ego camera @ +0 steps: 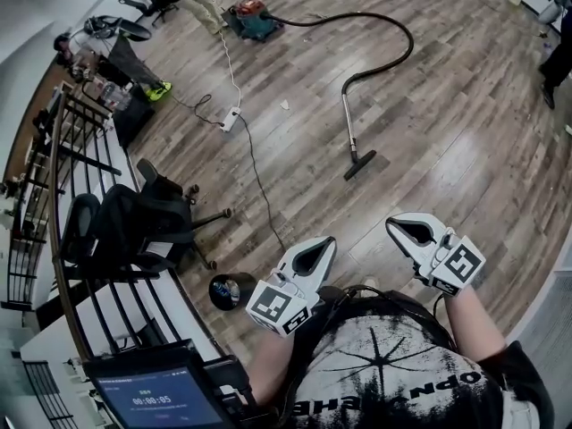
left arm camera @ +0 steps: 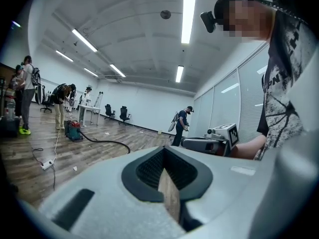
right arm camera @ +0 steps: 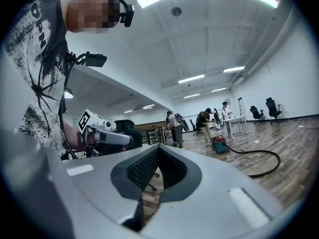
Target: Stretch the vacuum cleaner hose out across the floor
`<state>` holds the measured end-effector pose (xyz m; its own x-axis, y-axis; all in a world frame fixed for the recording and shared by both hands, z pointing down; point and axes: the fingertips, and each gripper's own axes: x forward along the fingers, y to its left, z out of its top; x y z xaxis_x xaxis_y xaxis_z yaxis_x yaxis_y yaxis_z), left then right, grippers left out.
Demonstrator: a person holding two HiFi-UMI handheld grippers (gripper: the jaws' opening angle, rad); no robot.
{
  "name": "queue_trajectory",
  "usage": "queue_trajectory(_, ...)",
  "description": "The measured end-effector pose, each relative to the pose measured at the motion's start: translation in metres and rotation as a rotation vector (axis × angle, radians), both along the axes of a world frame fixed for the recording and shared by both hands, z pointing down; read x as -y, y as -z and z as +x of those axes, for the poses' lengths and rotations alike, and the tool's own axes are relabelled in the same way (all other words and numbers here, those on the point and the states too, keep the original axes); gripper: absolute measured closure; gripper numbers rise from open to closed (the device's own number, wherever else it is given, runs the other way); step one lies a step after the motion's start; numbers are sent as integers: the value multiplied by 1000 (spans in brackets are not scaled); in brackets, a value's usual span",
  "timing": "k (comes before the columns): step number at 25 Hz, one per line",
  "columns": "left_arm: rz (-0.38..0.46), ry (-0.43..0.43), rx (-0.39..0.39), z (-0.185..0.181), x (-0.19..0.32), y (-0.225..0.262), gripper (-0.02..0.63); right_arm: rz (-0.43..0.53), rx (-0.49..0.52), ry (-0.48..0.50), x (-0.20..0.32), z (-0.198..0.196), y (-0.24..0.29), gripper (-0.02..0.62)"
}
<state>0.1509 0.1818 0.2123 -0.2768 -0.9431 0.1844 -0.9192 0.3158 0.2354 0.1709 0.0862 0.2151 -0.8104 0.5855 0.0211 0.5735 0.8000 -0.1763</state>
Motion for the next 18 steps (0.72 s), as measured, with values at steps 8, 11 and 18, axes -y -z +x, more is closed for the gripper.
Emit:
queue_trajectory(8,3,3,13,-21,12,-4,604,26,-18,17,7,-22,-12,589)
queue_trajectory(11,7,-7,0,-32,16,-8,604,25,-12,9,12,-32,-9,589)
queue_trajectory(18,30,-21,-2,-76,16,-5,604,58,-40,-9,13,-69,-12,589)
